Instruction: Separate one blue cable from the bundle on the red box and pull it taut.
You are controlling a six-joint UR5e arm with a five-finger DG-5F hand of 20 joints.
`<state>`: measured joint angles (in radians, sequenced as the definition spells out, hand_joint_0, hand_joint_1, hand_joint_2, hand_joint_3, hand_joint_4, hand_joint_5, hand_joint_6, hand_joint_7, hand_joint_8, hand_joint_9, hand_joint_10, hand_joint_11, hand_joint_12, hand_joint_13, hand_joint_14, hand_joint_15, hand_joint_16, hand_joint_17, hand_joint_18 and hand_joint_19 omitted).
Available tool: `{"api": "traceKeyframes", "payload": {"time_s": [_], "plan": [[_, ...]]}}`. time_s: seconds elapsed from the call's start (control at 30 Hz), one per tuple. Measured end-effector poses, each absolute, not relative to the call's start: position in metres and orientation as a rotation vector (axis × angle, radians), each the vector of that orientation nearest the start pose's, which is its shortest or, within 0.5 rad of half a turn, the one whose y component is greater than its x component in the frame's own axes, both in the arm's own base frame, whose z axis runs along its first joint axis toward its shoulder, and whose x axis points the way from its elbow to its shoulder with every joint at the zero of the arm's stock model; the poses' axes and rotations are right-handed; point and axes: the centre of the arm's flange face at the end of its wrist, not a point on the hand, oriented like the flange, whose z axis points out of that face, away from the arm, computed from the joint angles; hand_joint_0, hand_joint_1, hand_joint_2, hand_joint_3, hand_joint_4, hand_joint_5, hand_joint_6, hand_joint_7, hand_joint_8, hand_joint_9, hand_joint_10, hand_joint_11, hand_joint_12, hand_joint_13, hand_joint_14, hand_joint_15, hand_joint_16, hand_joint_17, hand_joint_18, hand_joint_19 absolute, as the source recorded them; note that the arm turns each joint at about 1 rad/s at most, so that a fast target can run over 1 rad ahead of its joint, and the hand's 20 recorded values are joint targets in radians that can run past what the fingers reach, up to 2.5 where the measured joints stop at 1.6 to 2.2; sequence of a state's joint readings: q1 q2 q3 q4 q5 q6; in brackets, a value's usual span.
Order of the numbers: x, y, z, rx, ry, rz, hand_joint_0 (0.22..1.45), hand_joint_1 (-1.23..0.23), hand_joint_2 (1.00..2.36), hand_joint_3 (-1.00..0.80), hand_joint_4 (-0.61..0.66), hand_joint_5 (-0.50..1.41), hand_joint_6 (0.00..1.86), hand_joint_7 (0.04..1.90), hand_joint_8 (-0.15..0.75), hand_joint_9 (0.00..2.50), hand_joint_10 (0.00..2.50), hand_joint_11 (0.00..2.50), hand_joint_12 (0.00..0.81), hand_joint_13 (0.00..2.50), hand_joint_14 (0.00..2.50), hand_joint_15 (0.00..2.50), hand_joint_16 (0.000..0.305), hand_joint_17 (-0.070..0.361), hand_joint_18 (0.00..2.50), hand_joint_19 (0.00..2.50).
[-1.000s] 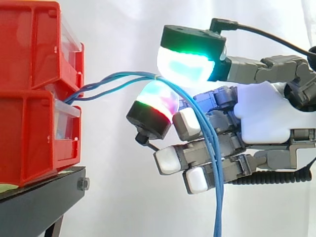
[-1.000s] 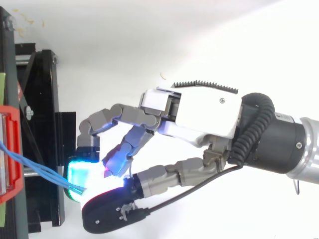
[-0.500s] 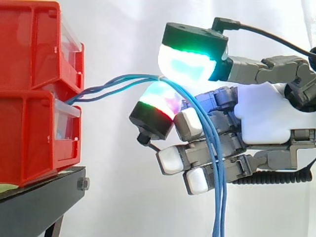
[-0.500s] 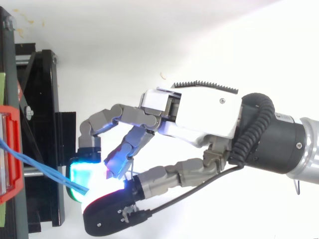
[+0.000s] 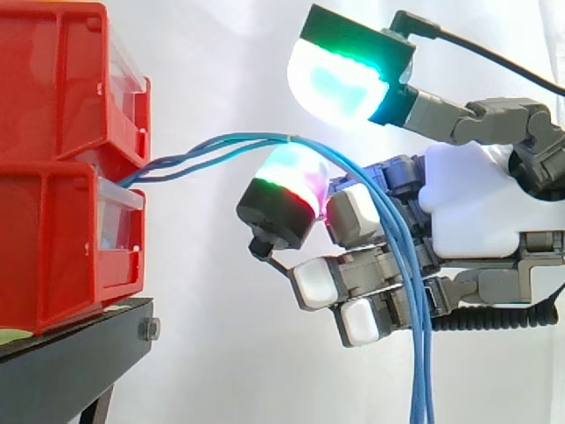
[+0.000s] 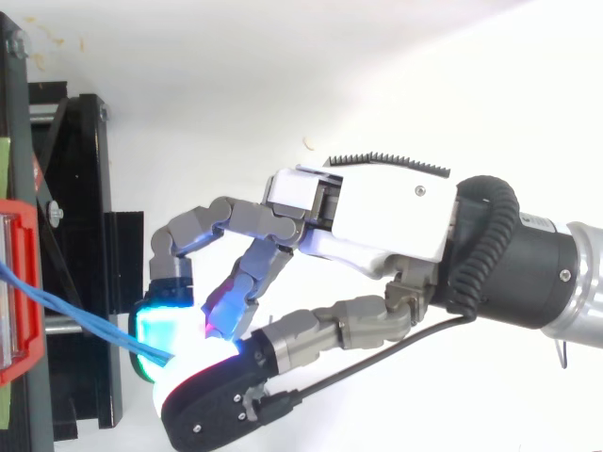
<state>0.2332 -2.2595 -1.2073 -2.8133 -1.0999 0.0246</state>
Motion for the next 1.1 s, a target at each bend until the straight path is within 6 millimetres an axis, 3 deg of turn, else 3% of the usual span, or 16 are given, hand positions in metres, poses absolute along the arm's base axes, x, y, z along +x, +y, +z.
{"api": "traceKeyframes", "payload": {"time_s": [0.23,0.37,0.47,0.63,0.87,0.97,1.1], "plan": [[0.7523,-0.0048,0.2659,1.327,1.016,1.053,0.6,-0.84,1.02,-0.15,0.14,-0.13,0.85,1.28,0.378,1.21,0.02,0.68,0.383,1.05,0.01,0.43,0.052,0.117,0.88,0.63],[0.7523,-0.0048,0.2659,1.327,1.016,1.053,0.61,-0.87,1.02,-0.08,0.05,-0.16,0.87,1.22,0.363,1.09,0.02,0.65,0.385,1.01,0.01,0.43,0.053,0.12,0.86,0.61],[0.7523,-0.0048,0.2659,1.327,1.016,1.053,0.63,-0.9,1.02,-0.06,0.06,-0.17,0.87,1.19,0.357,1.03,0.02,0.65,0.387,0.96,0.01,0.43,0.053,0.12,0.83,0.61],[0.7522,-0.0048,0.2662,1.326,1.016,1.053,0.71,-0.95,1.02,-0.15,0.08,-0.2,0.87,1.12,0.317,0.81,0.01,0.61,0.378,0.87,0.01,0.41,0.053,0.118,0.78,0.58],[0.7522,-0.0048,0.2661,1.326,1.016,1.053,0.79,-0.97,1.01,-0.31,0.13,-0.21,0.88,1.09,0.315,0.76,0.01,0.61,0.374,0.84,0.01,0.41,0.052,0.118,0.75,0.56],[0.7523,-0.0048,0.2661,1.326,1.016,1.053,0.7,-0.94,1.0,-0.48,0.15,-0.21,0.88,1.07,0.321,0.78,0.02,0.61,0.374,0.85,0.01,0.4,0.052,0.117,0.78,0.57],[0.7523,-0.0048,0.2662,1.326,1.016,1.053,0.58,-0.84,1.0,-0.5,0.21,-0.17,0.86,1.14,0.361,0.94,0.02,0.62,0.392,0.91,0.01,0.41,0.053,0.119,0.8,0.6]]}}
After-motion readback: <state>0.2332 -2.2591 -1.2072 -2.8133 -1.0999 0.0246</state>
